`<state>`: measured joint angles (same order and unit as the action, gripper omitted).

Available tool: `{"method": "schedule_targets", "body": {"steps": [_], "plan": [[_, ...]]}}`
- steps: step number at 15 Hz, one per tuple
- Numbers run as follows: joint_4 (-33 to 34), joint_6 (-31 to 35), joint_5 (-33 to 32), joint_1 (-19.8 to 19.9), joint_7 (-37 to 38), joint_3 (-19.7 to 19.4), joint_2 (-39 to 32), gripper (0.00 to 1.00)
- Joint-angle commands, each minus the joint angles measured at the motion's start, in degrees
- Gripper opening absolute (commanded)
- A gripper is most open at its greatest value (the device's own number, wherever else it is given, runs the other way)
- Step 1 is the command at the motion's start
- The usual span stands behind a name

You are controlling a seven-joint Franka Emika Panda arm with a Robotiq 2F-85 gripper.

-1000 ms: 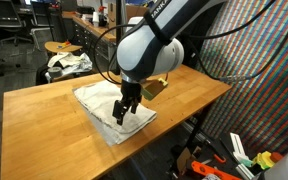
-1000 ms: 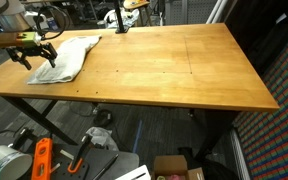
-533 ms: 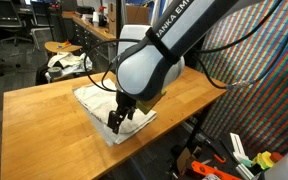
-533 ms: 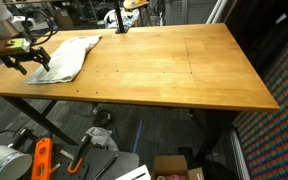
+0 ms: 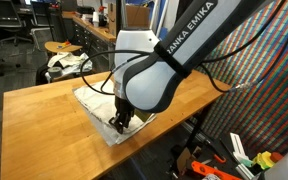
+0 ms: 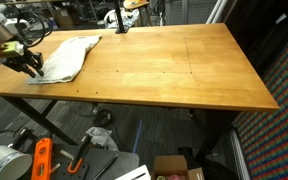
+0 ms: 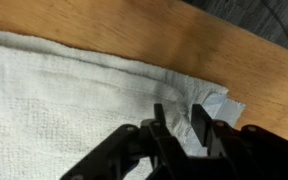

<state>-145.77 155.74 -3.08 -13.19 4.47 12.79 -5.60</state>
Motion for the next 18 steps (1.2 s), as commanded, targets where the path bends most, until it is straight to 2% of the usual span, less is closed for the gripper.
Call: {"method": "schedule_targets", "body": {"steps": [1, 4, 8, 18], "plan": [[0.0, -2.7, -2.7, -0.6, 2.4, -0.4, 1.4, 0.06], [1.1, -7.8, -2.0, -0.4, 1.2, -0.1, 1.5, 0.02], [2.3, -14.3, -0.2, -0.2, -1.0, 0.4, 2.9, 0.07], [1.5, -10.6, 11.9, -0.9, -6.5, 2.3, 5.9, 0.06]]}}
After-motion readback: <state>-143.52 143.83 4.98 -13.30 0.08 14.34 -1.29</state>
